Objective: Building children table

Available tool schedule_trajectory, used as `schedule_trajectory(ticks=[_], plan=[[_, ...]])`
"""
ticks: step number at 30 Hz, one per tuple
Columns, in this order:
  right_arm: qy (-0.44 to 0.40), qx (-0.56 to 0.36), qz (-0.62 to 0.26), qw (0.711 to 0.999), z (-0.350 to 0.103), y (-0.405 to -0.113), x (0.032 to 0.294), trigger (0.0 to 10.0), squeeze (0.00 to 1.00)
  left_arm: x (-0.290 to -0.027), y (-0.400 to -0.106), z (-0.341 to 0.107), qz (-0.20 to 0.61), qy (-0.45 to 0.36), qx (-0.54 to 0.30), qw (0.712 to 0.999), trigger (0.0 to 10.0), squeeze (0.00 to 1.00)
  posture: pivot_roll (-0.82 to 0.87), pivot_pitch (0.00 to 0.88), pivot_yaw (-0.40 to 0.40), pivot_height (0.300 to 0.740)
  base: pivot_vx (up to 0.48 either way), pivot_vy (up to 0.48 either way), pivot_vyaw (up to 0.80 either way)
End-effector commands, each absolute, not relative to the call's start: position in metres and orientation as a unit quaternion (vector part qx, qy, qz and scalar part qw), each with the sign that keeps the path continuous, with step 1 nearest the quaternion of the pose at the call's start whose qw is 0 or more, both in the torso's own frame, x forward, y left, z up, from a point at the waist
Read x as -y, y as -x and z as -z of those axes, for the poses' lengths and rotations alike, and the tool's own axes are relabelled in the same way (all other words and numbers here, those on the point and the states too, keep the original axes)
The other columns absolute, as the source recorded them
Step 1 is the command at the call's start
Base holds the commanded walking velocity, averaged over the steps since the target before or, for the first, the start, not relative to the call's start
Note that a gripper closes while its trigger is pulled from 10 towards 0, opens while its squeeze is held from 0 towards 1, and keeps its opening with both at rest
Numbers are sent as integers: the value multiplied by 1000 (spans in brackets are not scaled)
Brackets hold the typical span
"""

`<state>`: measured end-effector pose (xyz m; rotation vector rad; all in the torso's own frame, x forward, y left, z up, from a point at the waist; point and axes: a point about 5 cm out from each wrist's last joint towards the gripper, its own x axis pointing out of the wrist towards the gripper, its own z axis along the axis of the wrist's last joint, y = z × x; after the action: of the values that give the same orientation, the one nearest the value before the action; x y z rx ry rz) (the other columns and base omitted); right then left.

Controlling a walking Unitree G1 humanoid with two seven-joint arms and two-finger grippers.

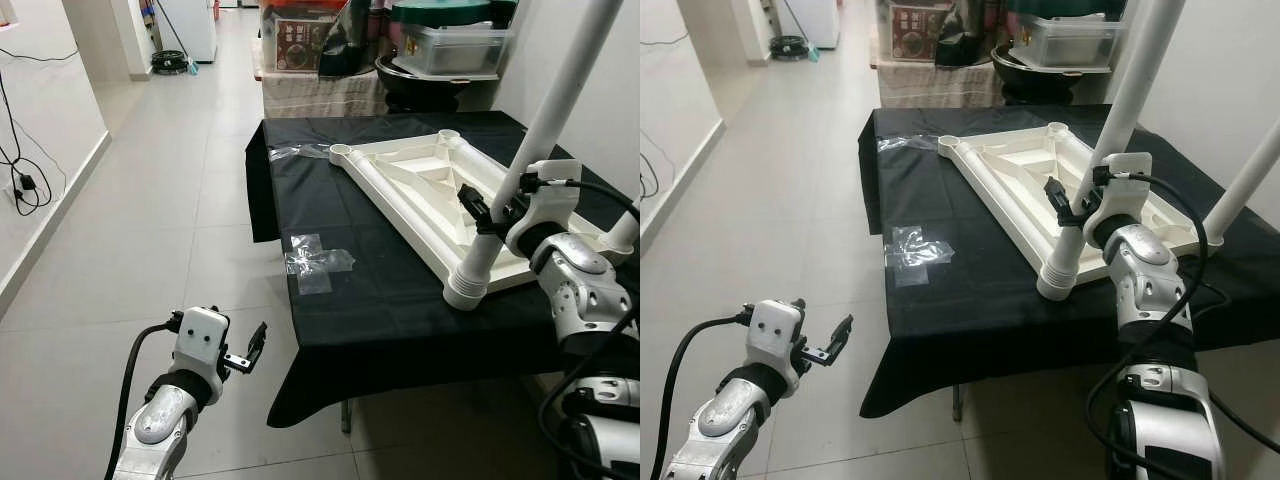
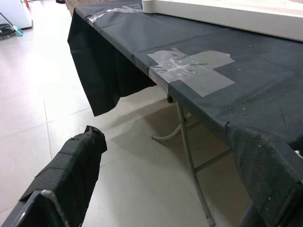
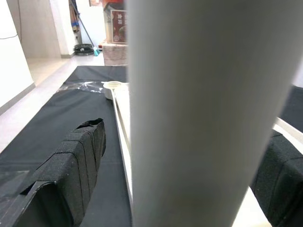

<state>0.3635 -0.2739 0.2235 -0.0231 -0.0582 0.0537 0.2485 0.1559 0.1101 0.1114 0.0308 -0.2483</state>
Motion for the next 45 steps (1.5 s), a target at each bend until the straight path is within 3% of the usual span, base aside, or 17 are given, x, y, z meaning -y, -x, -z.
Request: schedule_trajectory(ticks=[1,7,8,9,11,12,29,45], plan=[[15,36,-33,999,-227,-365,274,10000,0,-157,-248,-110,127,-58,-19,990,10000,0,79,0,-37,740,0,0,0],[17,36,-36,999,-229,-367,276,9686,0,-157,-248,-109,127,-58,-20,990,10000,0,82,0,-40,740,0,0,0],[17,38,-37,998,-230,-367,277,4941,0,-157,-248,-109,127,-58,-20,990,10000,0,82,0,-40,740,0,0,0],[18,38,-37,998,-231,-367,277,2510,0,-157,-248,-109,127,-57,-20,990,10000,0,82,0,-42,740,0,0,0],[18,39,-38,998,-231,-367,278,2510,0,-157,-247,-109,127,-57,-20,990,10000,0,82,0,-42,740,0,0,0],[19,39,-39,998,-231,-367,278,0,0,-157,-247,-109,127,-57,-20,990,10000,0,81,0,-42,740,0,0,0],[21,9,-29,999,-219,-369,279,0,0,-155,-247,-109,127,-55,-21,990,10000,0,76,0,-44,740,0,0,0],[-35,-39,82,995,-170,-353,244,0,0,-156,-246,-108,123,-55,-21,991,10000,0,79,0,-52,740,0,0,0]])
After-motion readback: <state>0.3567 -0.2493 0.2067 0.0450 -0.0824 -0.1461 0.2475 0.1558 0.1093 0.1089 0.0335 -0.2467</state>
